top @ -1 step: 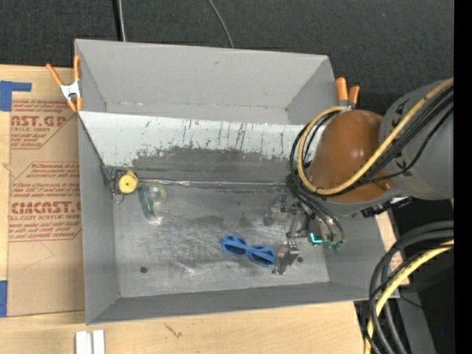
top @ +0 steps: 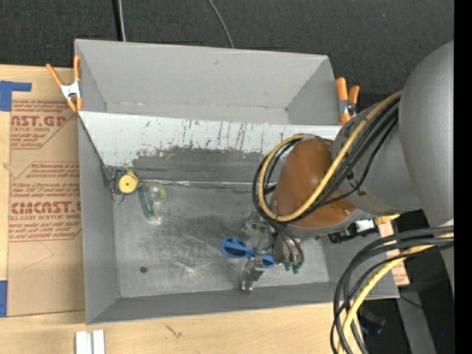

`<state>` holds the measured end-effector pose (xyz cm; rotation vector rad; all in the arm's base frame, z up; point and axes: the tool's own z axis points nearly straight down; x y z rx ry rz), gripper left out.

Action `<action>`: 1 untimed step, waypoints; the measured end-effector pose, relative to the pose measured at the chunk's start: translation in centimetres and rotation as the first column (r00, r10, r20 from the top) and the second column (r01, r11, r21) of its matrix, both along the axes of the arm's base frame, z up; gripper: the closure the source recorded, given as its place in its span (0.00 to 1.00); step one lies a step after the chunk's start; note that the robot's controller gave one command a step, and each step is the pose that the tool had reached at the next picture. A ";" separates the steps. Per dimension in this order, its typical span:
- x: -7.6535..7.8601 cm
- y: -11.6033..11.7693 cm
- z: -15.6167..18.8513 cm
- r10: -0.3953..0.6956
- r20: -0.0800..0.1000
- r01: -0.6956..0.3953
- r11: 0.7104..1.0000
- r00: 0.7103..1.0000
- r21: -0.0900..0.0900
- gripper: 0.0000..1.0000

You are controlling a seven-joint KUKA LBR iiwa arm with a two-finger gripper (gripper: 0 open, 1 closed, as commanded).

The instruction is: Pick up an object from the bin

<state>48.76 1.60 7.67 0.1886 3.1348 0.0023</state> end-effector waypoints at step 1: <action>0.2 -0.2 0.2 0.000 0.004 0.000 1.000 1.000 -0.001 1.00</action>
Offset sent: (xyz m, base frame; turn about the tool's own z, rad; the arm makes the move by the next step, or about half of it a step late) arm 0.0000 0.0000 0.0000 0.0000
